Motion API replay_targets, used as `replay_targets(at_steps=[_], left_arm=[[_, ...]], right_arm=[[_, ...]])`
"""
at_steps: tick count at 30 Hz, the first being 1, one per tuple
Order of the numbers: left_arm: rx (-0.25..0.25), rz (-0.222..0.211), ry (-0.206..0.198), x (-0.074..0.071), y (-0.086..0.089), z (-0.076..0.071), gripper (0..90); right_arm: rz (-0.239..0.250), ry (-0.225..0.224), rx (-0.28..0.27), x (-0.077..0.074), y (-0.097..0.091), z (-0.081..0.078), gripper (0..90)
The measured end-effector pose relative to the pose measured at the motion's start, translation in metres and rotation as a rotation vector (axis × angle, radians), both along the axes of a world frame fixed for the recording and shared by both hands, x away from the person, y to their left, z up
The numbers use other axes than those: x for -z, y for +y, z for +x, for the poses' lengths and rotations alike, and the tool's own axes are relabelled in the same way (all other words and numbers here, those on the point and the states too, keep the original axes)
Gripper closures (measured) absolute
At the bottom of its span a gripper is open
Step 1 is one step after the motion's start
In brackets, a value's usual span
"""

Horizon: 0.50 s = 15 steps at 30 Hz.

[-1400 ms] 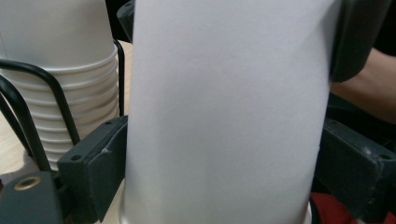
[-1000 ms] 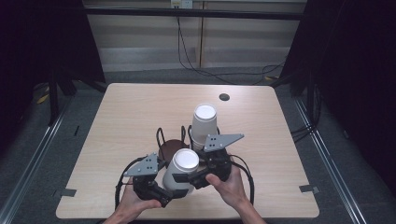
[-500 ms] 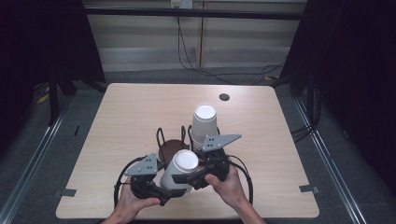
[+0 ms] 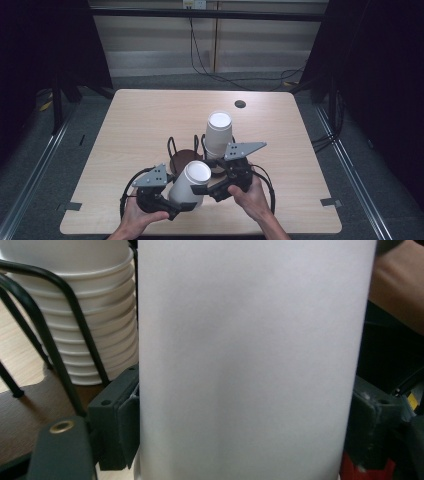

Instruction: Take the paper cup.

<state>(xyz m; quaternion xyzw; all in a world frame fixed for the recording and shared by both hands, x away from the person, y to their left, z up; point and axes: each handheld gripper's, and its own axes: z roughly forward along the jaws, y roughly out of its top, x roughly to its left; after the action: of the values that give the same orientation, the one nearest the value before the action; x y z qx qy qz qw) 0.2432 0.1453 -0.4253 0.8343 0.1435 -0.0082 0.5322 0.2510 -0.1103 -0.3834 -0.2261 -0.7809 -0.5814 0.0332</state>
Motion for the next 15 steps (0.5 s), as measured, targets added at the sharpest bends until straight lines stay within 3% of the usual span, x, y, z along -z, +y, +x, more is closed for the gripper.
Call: replay_targets(at_steps=[11,15], left_arm=[[-0.009,0.077,-0.012,-0.008,0.011,0.004,19.9],[-0.014,0.103,-0.014,-0.011,0.015,0.006,20.1]], right_arm=[[-0.005,0.01,-0.008,-0.006,-0.01,-0.001,13.6],[-0.046,0.018,-0.009,-0.005,-0.012,0.0,13.6]])
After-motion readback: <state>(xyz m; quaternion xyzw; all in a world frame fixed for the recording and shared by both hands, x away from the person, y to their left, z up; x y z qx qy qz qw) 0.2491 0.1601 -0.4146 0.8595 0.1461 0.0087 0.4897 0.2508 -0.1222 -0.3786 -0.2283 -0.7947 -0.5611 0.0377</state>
